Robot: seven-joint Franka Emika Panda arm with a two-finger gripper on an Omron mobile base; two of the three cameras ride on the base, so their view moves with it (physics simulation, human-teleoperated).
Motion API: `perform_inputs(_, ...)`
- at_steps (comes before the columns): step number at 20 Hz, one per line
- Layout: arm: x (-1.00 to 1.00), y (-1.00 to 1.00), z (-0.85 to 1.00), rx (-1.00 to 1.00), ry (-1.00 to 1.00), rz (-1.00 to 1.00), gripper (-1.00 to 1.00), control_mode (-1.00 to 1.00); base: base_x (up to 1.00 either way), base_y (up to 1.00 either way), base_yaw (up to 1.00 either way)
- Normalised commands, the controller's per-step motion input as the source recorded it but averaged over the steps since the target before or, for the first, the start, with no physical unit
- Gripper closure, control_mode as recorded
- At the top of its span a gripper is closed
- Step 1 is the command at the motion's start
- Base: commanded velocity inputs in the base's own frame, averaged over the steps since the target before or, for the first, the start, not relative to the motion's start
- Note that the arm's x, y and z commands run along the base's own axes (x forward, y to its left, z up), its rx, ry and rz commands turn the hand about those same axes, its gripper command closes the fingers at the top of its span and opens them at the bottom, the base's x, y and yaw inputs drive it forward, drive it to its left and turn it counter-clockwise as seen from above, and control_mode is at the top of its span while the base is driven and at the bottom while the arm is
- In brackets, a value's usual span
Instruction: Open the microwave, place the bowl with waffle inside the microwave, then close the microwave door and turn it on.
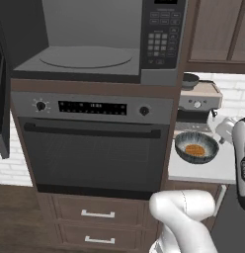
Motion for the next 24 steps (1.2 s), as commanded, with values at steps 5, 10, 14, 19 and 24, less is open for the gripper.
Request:
perform_inputs(5,0.36,-0.24,-0.36,0.00,0.15,0.12,-1.00,-1.00,0.00,0.00,0.00)
perform_inputs(10,0.15,-0.46,-0.36,0.00,0.11,0.05,-1.00,-1.00,0.00,0.00,0.00)
perform_inputs(14,0.20,-0.38,-0.23,0.00,0.00,0.00,-1.00,-1.00,0.00,0.00,0.00)
perform_inputs(19,0.34,-0.05,-0.28,0.00,-0.02,0.00,-1.00,-1.00,0.00,0.00,0.00)
perform_inputs(24,0.35,0.00,-0.29,0.00,-0.09,0.00,-1.00,-1.00,0.00,0.00,0.00)
